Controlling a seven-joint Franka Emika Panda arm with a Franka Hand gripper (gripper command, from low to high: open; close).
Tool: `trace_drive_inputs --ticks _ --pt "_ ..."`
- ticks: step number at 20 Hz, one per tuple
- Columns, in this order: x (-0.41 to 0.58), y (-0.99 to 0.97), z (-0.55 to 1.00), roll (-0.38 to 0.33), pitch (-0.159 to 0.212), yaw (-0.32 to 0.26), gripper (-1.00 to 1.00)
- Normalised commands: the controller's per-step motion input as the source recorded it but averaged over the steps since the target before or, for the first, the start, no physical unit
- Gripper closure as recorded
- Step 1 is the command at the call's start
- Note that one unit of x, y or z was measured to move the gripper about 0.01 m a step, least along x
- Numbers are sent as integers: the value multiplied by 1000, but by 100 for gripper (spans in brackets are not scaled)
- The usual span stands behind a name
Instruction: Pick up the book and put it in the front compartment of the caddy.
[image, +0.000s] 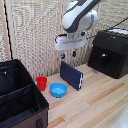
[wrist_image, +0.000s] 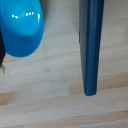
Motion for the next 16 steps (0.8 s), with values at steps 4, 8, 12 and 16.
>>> trace_drive_inputs --ticks 4,8,12,16 --pt "163 -371 -317 2 22 51 -100" --pt "268 -429 -292 16 0 88 -100" --pt "269 -347 -254 1 1 87 -100" --pt "146 -124 -176 -2 37 75 -100"
